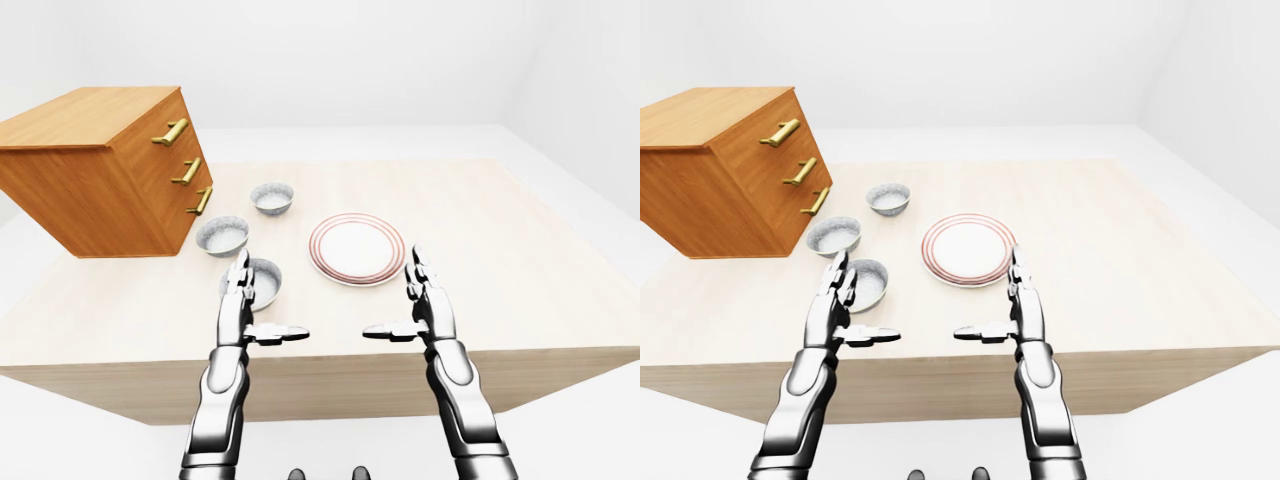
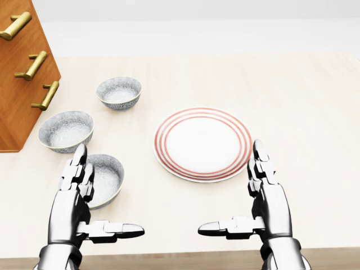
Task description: Put the bowl at the front on the plate.
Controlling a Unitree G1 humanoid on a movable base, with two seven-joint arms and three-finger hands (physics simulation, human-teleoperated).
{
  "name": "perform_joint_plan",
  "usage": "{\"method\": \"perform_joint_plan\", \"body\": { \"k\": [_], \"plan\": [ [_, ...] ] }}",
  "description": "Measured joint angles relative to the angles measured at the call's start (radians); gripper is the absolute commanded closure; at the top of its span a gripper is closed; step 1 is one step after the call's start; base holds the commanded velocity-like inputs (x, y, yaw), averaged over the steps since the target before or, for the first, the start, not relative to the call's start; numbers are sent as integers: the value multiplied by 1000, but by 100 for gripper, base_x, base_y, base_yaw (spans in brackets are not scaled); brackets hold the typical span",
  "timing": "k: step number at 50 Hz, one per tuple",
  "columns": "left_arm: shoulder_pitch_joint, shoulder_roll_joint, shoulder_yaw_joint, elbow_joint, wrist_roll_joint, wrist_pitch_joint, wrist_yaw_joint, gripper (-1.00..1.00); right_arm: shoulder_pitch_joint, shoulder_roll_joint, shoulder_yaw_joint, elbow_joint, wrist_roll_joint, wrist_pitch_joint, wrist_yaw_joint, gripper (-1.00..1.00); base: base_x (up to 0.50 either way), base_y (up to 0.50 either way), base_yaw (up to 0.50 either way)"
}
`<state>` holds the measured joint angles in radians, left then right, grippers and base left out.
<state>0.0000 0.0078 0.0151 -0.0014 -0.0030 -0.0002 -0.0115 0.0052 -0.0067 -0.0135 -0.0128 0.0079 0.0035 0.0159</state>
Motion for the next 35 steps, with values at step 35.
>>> {"method": "perform_joint_plan", "body": {
  "k": [35],
  "plan": [
    [43, 13, 30, -168, 5, 87, -29, -98, 61, -8, -23, -232, 27, 84, 44, -100, 1, 0, 0]
  ]
}}
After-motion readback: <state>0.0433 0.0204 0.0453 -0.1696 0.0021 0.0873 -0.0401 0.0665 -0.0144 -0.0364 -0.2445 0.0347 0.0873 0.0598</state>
